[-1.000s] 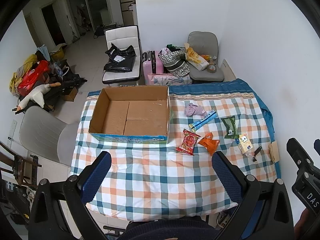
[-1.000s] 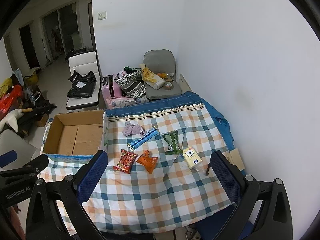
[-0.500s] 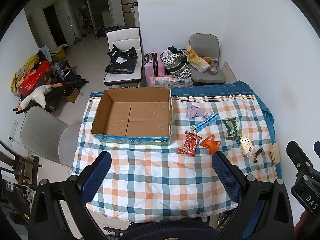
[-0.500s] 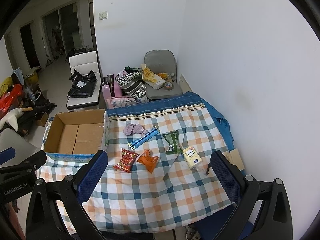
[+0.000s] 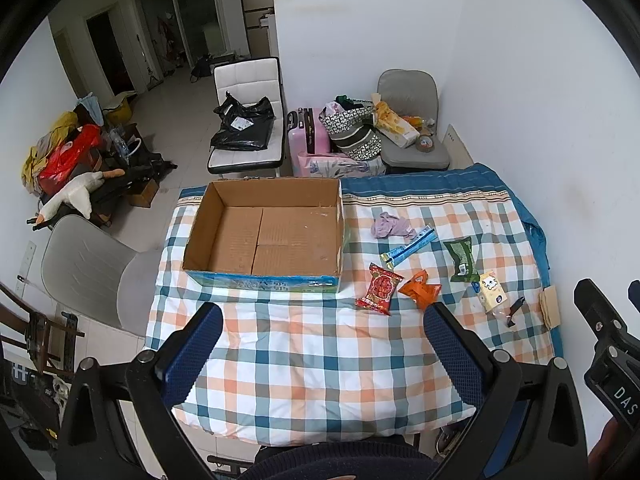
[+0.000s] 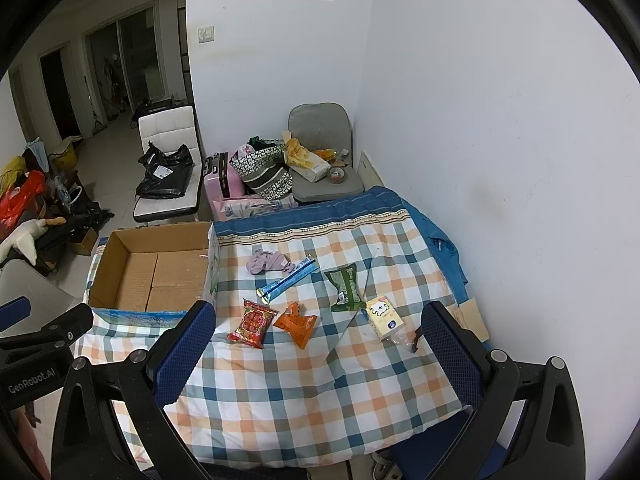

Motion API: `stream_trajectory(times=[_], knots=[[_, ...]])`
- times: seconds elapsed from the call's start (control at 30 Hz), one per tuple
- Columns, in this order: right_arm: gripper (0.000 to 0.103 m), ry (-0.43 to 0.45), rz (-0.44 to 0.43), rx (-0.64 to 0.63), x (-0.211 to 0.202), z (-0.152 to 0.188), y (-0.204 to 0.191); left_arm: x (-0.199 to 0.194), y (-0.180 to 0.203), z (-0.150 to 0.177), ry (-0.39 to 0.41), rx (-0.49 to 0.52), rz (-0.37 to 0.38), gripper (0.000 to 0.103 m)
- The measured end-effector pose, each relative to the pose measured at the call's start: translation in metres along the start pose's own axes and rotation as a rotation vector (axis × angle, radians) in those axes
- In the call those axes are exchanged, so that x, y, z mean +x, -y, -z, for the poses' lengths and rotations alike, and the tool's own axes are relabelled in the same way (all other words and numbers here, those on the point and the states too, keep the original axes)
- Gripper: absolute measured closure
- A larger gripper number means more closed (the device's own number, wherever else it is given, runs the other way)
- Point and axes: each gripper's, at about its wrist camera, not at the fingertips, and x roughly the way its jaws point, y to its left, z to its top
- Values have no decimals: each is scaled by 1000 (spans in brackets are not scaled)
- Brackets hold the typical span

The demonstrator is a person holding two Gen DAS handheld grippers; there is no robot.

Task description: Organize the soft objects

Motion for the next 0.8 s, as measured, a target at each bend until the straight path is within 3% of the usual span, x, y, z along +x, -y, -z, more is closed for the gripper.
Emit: stream_trajectory(times=[0.8], knots=[[0,5,-2,-2,-2,-3,0,-1,0,4,9,1,0,0]])
